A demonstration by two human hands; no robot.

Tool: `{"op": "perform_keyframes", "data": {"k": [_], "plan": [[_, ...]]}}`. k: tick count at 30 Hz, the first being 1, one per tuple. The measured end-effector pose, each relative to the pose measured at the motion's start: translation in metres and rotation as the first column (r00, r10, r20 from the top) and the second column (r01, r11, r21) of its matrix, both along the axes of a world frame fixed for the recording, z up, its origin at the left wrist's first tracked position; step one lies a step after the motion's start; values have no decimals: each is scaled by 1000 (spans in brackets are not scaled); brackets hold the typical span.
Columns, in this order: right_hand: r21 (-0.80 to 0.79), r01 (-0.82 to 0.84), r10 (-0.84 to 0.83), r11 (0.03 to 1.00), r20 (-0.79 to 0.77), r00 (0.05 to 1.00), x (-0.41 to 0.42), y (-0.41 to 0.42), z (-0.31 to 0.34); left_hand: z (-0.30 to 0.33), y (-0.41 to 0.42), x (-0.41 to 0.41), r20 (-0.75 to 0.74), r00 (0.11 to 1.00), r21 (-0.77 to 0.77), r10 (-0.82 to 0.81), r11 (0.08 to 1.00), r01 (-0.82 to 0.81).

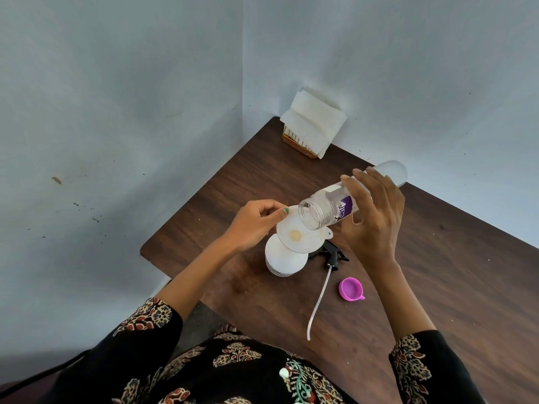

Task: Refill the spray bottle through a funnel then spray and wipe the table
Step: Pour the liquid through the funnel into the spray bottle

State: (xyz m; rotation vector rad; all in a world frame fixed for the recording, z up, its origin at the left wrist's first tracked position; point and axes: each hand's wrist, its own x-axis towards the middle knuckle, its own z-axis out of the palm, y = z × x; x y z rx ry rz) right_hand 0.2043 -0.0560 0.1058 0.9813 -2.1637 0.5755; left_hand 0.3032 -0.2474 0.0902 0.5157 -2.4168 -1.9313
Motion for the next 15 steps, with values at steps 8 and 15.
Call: {"op": "perform_keyframes", "data": {"k": [8, 15], "plan": [[-35, 10, -7, 999, 95, 995, 5, 3, 2, -1, 2, -1, 10, 1000, 11, -11, 1000, 10], [-188, 58, 3, 980, 306, 952, 12, 2, 13, 3, 6, -5, 78, 997, 26, 24, 999, -26]]}}
